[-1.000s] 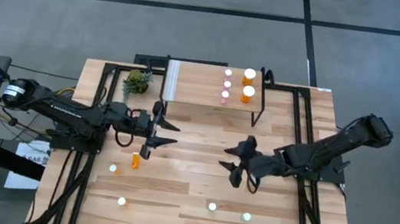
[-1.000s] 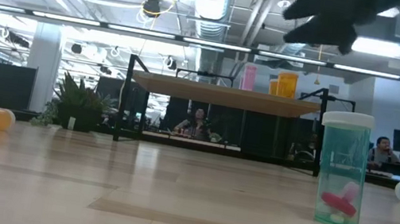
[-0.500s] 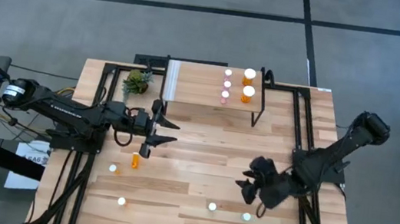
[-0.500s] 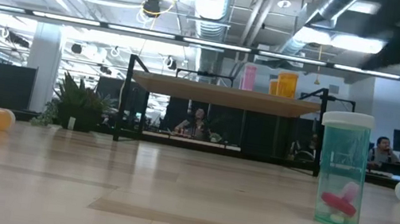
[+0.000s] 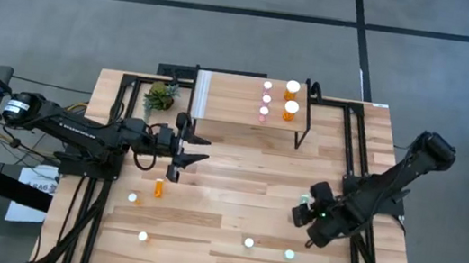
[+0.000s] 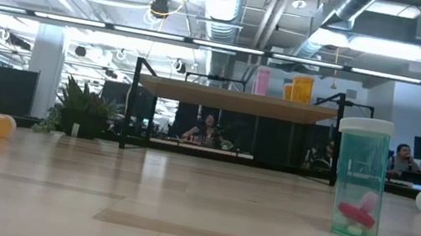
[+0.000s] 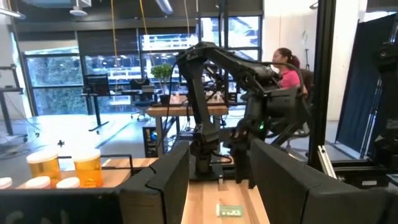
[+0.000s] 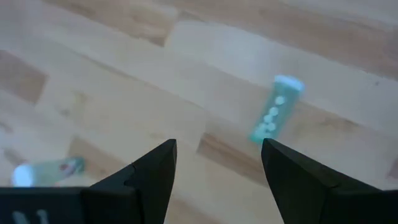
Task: Pick and place medicine bottles onto shelf by color
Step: Put the top green pill bottle on the shelf
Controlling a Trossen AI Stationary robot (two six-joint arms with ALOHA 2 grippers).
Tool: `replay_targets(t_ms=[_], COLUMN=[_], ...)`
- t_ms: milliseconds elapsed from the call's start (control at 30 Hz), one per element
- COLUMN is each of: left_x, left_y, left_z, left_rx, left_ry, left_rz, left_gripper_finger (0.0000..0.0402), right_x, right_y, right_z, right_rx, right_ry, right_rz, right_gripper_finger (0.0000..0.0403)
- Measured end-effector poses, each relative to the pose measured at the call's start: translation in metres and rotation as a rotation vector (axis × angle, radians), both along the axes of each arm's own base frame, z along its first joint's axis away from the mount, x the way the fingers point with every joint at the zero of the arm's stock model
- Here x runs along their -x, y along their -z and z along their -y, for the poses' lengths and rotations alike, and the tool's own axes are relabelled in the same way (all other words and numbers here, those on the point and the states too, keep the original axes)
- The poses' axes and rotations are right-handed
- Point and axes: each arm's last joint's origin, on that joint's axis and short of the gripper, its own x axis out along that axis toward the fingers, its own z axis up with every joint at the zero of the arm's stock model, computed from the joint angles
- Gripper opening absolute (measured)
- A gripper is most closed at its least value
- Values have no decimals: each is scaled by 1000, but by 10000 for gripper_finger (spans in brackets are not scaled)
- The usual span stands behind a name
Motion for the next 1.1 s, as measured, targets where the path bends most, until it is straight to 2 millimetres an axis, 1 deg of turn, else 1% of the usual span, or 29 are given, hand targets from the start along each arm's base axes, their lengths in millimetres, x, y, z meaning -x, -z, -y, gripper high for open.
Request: replay_targets(t_ms=[200,367,500,633,733,867,1100], left_x=[0,-1,-1,-1,-1,-1,-1], left_y=[2,6,6,5,5,5,5], left_z=[0,0,0,0,0,0,0], left_rx=[-1,5,6,7,10,22,22], left_ry=[0,1,2,2,3,5,5], left_rz=[-21,-59,-60,-58,-56,-54,-50], left_gripper_finger=[160,160,160,160,160,160,160], right_x=[-13,-22,-28,-21,-13,-5,-5], right_y=[16,27,38,52,62,68,75], right_z=[10,14,13,17,22,26,30], right_rx=[-54,-34,-26,-43,-80,-95,-77], right_ry=[43,45,-26,-44,-19,22,53], right_rz=[-143,-209,-244,-207,-159,-150,-179], right_gripper_finger=[260,260,259,246,233,218,208])
